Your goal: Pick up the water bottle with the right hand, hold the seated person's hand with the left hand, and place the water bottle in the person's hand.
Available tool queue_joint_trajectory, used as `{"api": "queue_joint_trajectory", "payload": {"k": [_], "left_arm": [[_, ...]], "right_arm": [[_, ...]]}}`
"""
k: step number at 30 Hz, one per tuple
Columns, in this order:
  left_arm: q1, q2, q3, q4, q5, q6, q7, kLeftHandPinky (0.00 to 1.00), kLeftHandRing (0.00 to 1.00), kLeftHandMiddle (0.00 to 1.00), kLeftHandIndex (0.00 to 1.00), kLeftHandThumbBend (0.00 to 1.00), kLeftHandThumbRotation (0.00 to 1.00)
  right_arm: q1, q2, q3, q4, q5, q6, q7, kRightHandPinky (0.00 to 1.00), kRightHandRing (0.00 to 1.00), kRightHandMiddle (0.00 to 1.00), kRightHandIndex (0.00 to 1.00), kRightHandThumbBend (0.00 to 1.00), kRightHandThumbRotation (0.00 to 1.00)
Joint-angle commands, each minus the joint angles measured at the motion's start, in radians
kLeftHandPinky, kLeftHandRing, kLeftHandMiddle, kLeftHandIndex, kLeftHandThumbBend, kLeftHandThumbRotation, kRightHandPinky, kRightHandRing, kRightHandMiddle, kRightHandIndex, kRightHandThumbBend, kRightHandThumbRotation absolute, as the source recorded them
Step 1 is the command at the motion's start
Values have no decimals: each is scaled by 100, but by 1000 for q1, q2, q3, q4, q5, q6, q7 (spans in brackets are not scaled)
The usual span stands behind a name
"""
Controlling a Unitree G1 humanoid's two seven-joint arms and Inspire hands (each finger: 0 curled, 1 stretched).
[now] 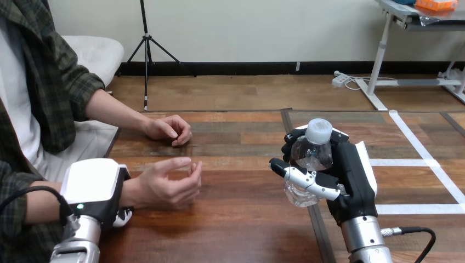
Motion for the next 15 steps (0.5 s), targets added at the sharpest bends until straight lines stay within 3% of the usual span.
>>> {"api": "queue_joint_trajectory", "payload": {"k": [1,15], "left_arm": [[-41,-31,-38,127,-2,4,11,54,57,61,61,85,0],[-113,-86,-59,278,-38,-24,109,51,53,56,58,85,0]], "right_arm": [[-86,-11,-11,-73,22,-4,3,40,43,47,48,70,0],[-82,-13,-13,-80,14,-6,-5,40,43,47,48,70,0]]}}
